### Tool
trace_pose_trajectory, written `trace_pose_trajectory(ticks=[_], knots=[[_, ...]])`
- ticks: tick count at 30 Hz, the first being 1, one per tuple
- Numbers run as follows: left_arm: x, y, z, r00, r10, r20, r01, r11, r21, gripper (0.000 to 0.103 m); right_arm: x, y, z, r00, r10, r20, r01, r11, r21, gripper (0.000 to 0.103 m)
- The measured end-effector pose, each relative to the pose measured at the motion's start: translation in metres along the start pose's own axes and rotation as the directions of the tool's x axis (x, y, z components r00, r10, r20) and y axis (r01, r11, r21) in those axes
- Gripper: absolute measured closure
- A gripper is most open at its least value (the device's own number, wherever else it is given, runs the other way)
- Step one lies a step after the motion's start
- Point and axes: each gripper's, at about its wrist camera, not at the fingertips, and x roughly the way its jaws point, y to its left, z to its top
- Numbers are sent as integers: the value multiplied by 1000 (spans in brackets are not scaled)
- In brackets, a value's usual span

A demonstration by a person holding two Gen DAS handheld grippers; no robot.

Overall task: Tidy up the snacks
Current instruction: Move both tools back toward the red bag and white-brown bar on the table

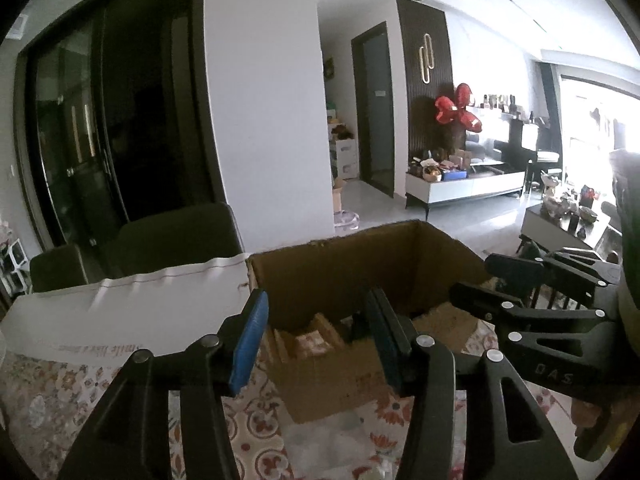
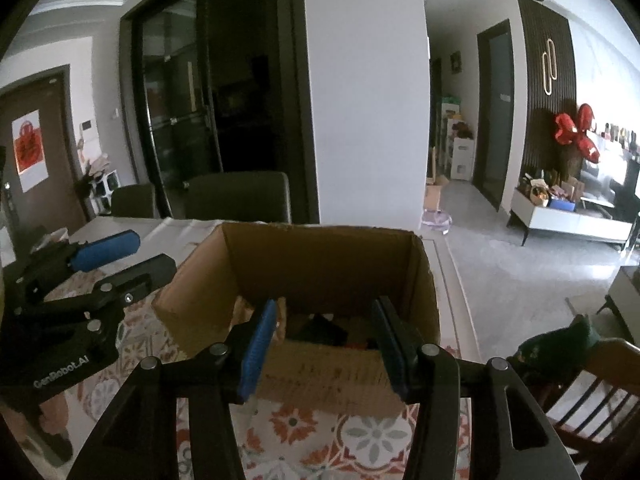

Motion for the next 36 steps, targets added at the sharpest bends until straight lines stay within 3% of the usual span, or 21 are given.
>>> trace_pose_trajectory(ticks=[8,14,29,36], knots=[[-32,-12,-26,1000,-4,15,4,998,56,52,-27,14,-29,1000,27,1,-27,999,-22,52],[-47,-22,-50,999,-31,-19,33,995,90,52,-38,17,-52,998,54,-31,-55,998,-29,52],[-43,-32,-107,987,-68,-146,83,991,102,52,-31,30,-110,980,57,-189,-72,995,-72,52],[-32,-37,-128,973,-95,-211,116,989,88,52,-23,31,-131,962,62,-266,-88,993,-85,52]])
